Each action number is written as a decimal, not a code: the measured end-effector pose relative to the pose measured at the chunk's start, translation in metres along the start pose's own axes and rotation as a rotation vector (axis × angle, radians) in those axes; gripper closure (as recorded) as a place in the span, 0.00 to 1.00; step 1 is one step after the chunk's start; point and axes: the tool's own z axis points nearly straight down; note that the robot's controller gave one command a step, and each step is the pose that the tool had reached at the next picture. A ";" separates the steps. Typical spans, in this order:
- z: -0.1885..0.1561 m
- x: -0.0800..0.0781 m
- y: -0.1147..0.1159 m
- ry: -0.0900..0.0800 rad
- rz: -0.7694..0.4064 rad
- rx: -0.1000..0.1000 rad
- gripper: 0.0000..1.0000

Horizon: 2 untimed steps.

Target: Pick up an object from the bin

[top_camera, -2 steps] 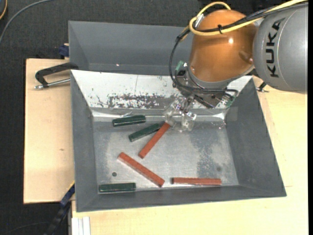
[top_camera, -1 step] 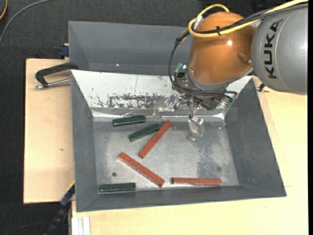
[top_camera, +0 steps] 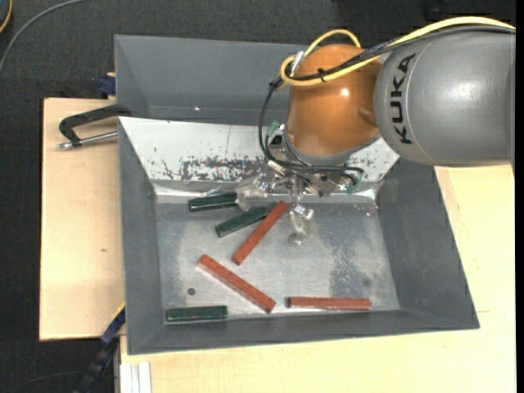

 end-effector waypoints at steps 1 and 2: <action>0.074 -0.003 0.006 -0.002 0.010 0.001 0.00; 0.067 -0.004 0.004 -0.006 0.011 0.007 1.00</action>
Offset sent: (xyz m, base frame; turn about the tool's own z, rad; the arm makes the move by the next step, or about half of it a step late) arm -0.0031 0.0040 -0.0709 0.0090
